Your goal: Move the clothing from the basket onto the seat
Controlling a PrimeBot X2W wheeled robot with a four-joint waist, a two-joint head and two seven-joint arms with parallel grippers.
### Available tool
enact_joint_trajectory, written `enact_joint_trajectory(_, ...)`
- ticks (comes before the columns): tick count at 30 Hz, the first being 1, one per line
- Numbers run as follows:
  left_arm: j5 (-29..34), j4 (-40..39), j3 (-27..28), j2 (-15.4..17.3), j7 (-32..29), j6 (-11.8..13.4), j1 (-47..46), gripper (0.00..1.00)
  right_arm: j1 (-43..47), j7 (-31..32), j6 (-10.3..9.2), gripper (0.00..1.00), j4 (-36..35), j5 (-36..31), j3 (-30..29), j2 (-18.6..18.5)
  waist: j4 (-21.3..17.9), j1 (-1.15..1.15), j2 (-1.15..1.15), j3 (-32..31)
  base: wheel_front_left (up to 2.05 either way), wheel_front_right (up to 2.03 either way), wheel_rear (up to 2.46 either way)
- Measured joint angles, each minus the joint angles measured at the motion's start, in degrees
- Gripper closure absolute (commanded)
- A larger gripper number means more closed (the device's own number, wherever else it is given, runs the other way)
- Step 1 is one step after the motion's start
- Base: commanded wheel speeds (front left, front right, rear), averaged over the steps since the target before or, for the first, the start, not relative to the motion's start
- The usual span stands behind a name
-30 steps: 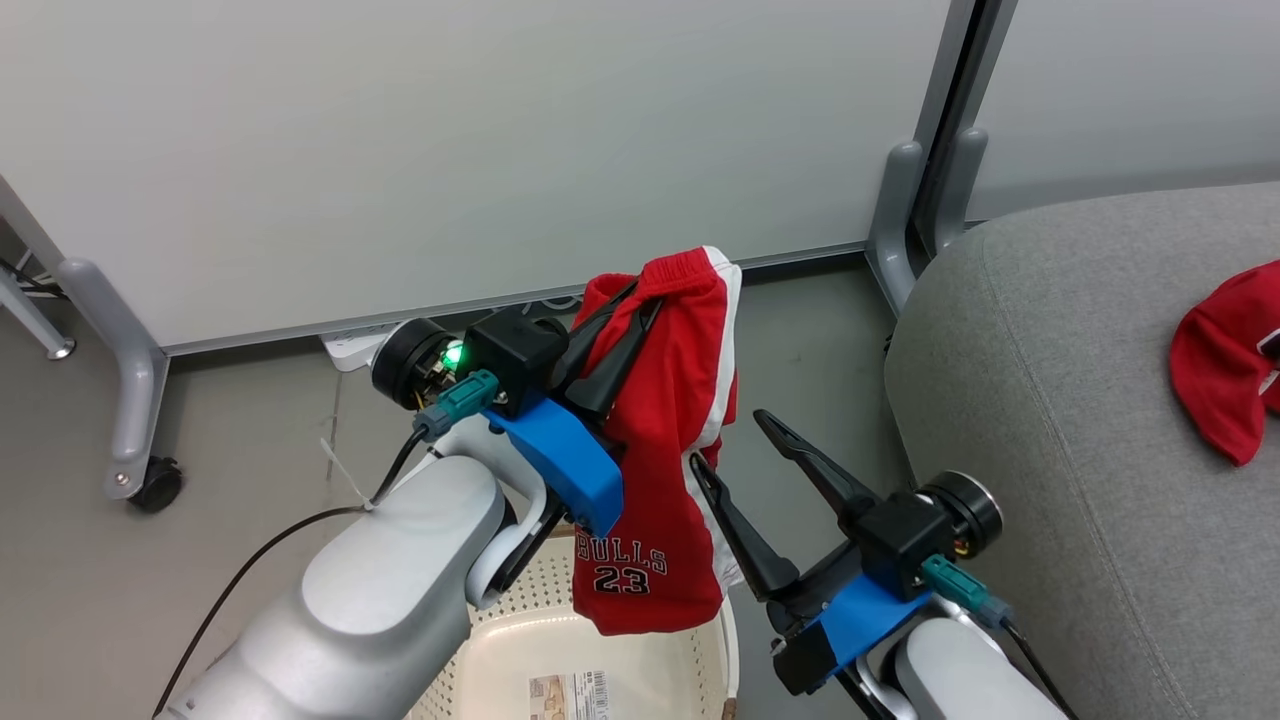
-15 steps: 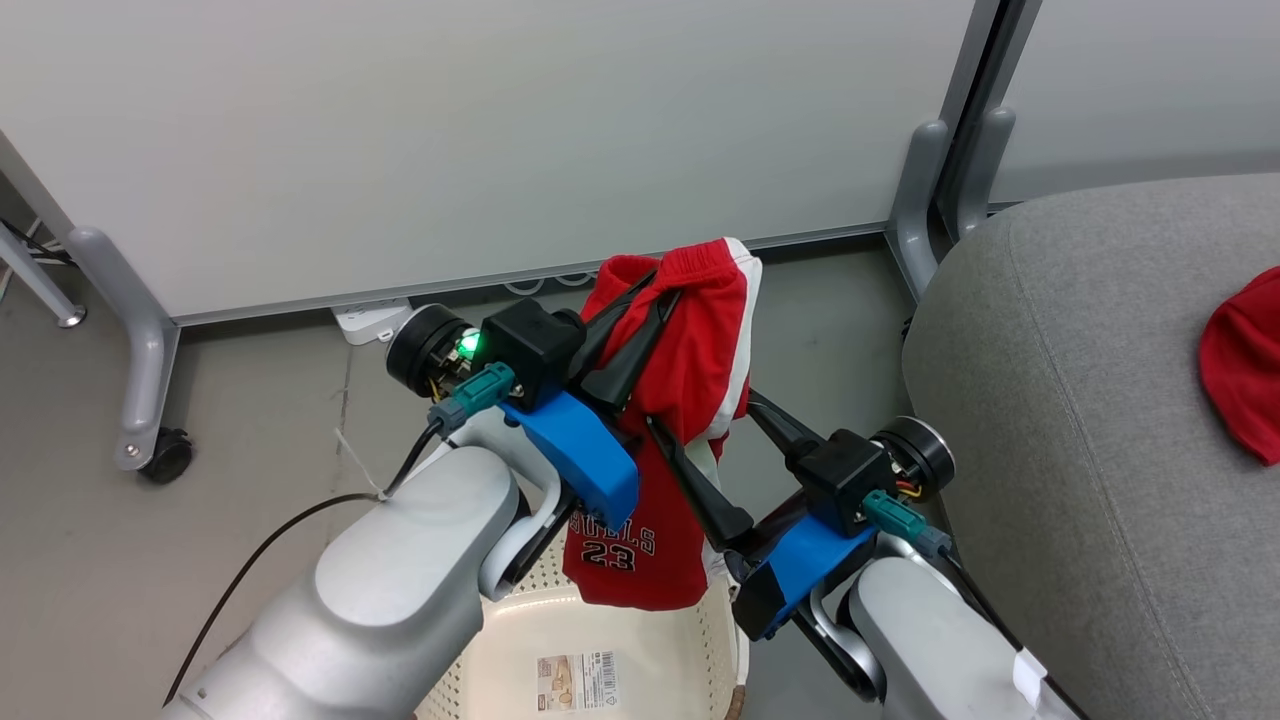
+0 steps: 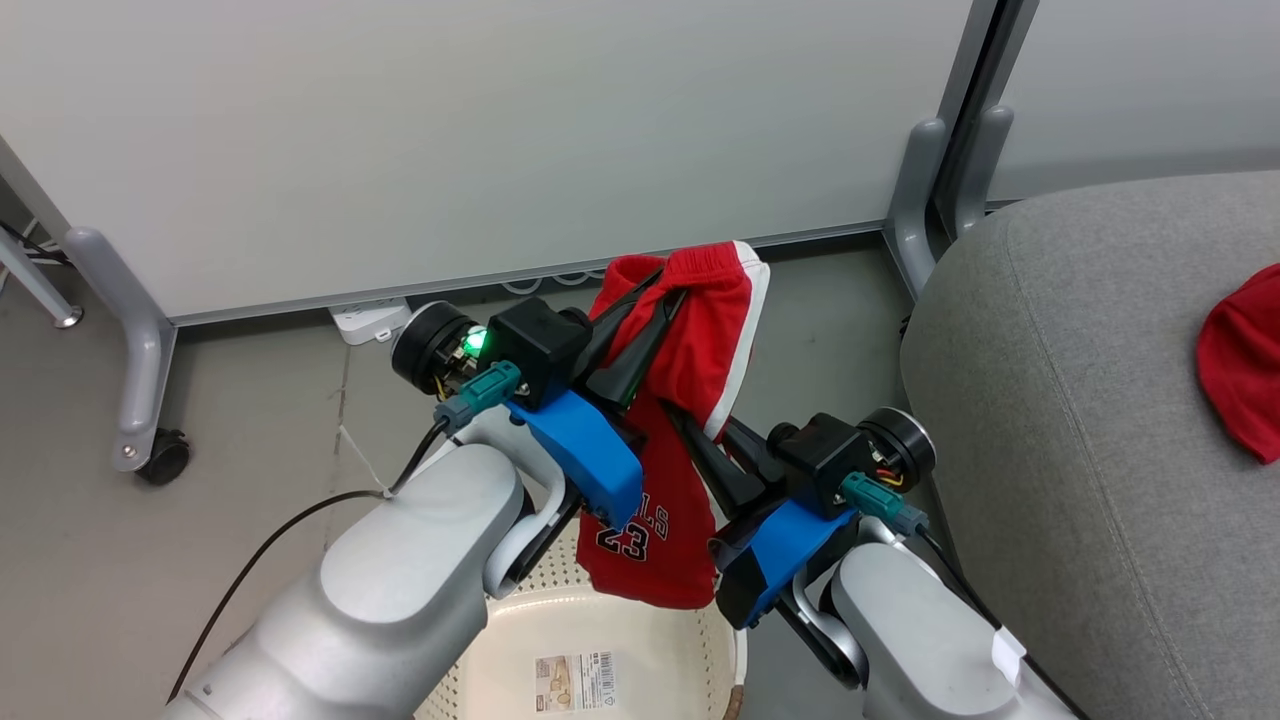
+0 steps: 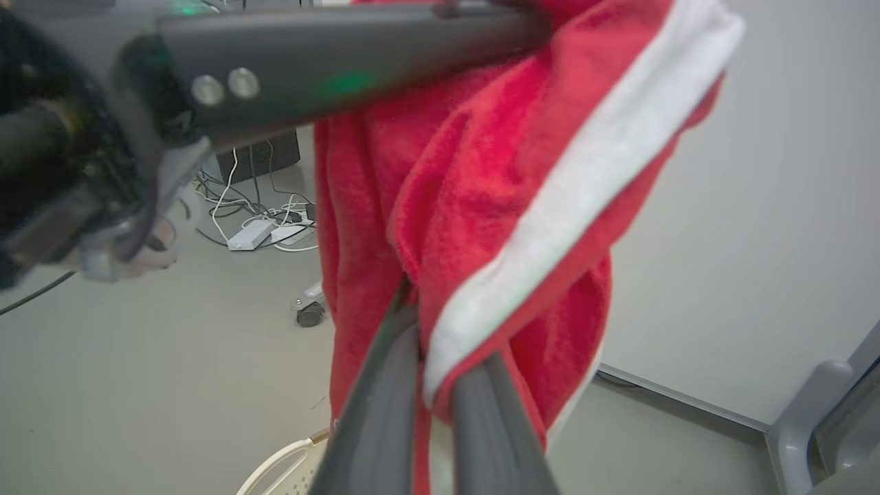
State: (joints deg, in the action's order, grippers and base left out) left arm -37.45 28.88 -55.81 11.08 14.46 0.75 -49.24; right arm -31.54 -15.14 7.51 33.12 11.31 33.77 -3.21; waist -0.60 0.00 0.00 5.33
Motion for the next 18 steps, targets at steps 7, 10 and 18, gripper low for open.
enact_joint_trajectory(7, -0.2, 0.2, -0.1, 0.0, 0.1, -0.2, 0.0, 1.00, 0.0, 0.0, 0.01, 1.00, 0.2, 0.3, 0.3, 0.1, -0.3, 0.00, 0.00, -0.4, 0.00, 0.00, 0.00)
enact_joint_trajectory(10, -0.2, 0.3, -0.1, 0.0, 0.1, -0.2, 0.0, 1.00, 0.0, 0.0, 0.01, 1.00, 0.1, 0.3, 0.5, 0.1, -0.4, 0.00, 0.00, -0.4, 0.00, 0.00, 0.00)
enact_joint_trajectory(18, -0.3, 0.6, -0.2, 0.0, 0.3, -0.2, 0.0, 0.85, 0.0, 0.0, 0.01, 1.00, 0.1, 0.3, 0.7, 0.2, -0.3, 0.00, 0.00, -0.5, 0.00, 0.00, 0.00)
